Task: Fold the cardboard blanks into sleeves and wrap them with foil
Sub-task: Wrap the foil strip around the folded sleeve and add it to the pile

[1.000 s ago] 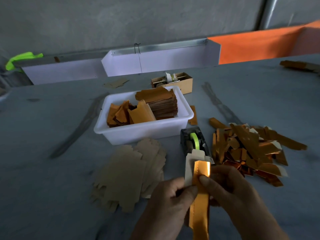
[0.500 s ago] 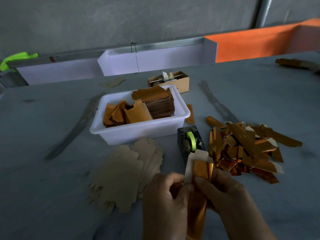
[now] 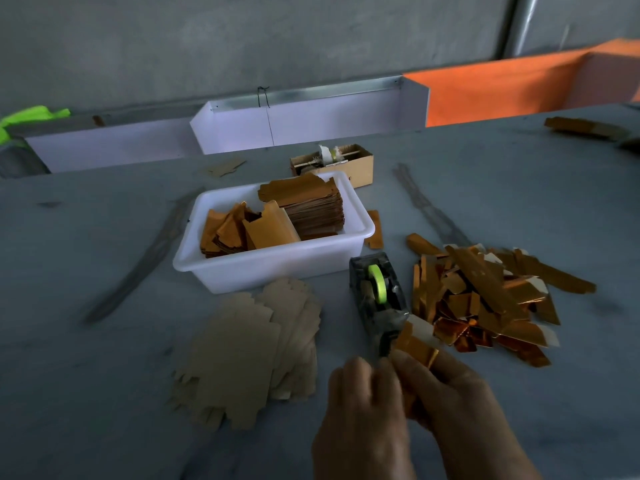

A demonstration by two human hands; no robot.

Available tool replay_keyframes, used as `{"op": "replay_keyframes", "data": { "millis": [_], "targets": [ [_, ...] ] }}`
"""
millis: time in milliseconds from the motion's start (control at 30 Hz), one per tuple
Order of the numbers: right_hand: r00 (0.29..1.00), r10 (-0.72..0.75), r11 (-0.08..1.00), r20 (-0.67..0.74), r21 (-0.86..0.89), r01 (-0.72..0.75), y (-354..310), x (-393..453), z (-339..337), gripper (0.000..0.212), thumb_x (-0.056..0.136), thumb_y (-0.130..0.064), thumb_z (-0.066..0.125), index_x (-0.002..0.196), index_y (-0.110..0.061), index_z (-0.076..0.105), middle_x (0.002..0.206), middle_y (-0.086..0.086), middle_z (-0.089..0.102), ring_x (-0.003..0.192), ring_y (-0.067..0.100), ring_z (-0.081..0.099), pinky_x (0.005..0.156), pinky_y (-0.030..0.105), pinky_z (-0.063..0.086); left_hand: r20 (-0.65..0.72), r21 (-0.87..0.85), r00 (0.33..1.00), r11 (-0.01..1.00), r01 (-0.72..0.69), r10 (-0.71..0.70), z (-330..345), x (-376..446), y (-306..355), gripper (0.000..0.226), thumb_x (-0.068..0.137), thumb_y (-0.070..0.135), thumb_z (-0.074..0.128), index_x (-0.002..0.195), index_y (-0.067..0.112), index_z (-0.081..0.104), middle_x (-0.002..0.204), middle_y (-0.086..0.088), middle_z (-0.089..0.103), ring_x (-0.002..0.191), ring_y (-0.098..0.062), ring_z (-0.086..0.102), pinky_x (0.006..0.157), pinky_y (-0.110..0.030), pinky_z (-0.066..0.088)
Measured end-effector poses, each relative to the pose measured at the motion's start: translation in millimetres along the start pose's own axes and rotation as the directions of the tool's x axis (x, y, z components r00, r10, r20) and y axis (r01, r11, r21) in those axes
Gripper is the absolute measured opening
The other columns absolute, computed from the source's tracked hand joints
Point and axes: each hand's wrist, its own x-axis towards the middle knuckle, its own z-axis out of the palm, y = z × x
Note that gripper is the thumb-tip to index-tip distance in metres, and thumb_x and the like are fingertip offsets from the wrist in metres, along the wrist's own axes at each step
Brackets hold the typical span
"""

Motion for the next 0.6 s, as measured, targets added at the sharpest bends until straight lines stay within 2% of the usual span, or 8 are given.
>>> {"op": "replay_keyframes", "data": {
  "millis": [67,133,167,233,300,367,467,600],
  "targets": [
    [0.999,0.015,0.997,0.028,0.079,-0.017,-0.1,0.3,-0.9,0.013,0.084,-0.015,0.061,0.081,-0.004,0.068,0.076,0.018,0.070,0.071,0.023,0.068,0.058,0.026,0.054,0.064,-0.338,0.988,0.929,0.152,-0.139,-6.1,-1.4,-6.5,0.039,0.052,0.013,0.090,0.078,0.032,0.068,0.078,0.008,0.061,0.074,-0.007,0.059,0.050,-0.009,0.044],
    [0.999,-0.009,0.997,0.048,0.075,0.005,2.1,-0.5,-1.3,0.017,0.083,-0.017,0.063,0.079,-0.002,0.068,0.079,0.024,0.067,0.081,0.032,0.066,0.077,0.041,0.055,0.262,-0.583,0.893,0.677,0.450,-0.367,-14.3,6.2,-13.7,0.022,0.073,0.016,0.079,0.076,0.031,0.063,0.075,0.008,0.067,0.074,-0.004,0.063,0.059,-0.006,0.043],
    [0.998,-0.019,0.998,0.060,0.063,0.015,2.8,-1.2,-0.7,0.020,0.081,-0.021,0.064,0.078,-0.001,0.067,0.077,0.024,0.064,0.080,0.033,0.064,0.083,0.045,0.052,0.418,-0.642,0.822,0.514,0.568,-0.386,-15.4,7.5,-18.9,0.014,0.076,0.017,0.076,0.073,0.026,0.066,0.070,0.006,0.071,0.068,-0.004,0.066,0.058,-0.010,0.047],
    [0.996,-0.023,0.999,0.087,0.028,0.021,0.5,-3.2,-0.2,0.033,0.075,-0.034,0.061,0.077,-0.001,0.065,0.069,0.018,0.057,0.071,0.029,0.059,0.082,0.044,0.051,0.608,-0.639,0.730,0.352,0.683,-0.313,-17.7,9.5,-27.6,0.012,0.075,0.020,0.078,0.066,0.022,0.070,0.065,0.001,0.072,0.062,-0.009,0.068,0.058,-0.022,0.053],
    [0.995,-0.079,0.994,0.064,-0.071,0.083,-4.7,-2.2,-3.5,0.039,0.069,-0.046,0.054,0.076,-0.010,0.068,0.064,0.008,0.059,0.066,0.021,0.061,0.070,0.034,0.054,0.618,-0.672,0.717,0.257,0.695,-0.322,-17.4,11.9,-32.2,0.011,0.067,0.024,0.081,0.061,0.026,0.072,0.059,-0.002,0.069,0.055,-0.013,0.065,0.053,-0.026,0.052],
    [0.978,-0.206,0.960,-0.044,-0.204,0.193,-10.0,3.8,-13.4,0.036,0.069,-0.049,0.051,0.073,-0.018,0.068,0.063,0.001,0.063,0.063,0.013,0.061,0.060,0.027,0.052,0.562,-0.723,0.722,0.185,0.666,-0.404,-12.4,14.0,-39.5,0.023,0.072,0.010,0.079,0.056,0.026,0.073,0.049,-0.002,0.063,0.041,-0.011,0.056,0.039,-0.021,0.044],
    [0.925,-0.341,0.911,-0.166,-0.303,0.281,-19.1,19.9,-29.8,0.013,0.082,-0.024,0.063,0.071,-0.022,0.068,0.057,-0.006,0.063,0.047,0.007,0.053,0.046,0.020,0.039,0.500,-0.784,0.709,0.088,0.615,-0.498,-12.6,20.5,-50.1,0.022,0.073,0.006,0.071,0.057,0.021,0.074,0.046,-0.003,0.058,0.037,-0.011,0.047,0.035,-0.021,0.035],
    [0.947,-0.318,0.852,-0.038,-0.450,0.268,-18.6,41.2,-33.4,0.020,0.087,-0.014,0.061,0.069,-0.016,0.068,0.054,0.000,0.059,0.043,0.003,0.046,0.050,0.023,0.037,0.544,-0.780,0.683,0.005,0.626,-0.488,-11.0,23.0,-48.4,0.017,0.075,0.010,0.071,0.060,0.019,0.074,0.051,0.000,0.059,0.042,-0.008,0.048,0.044,-0.022,0.037]
  ]
}}
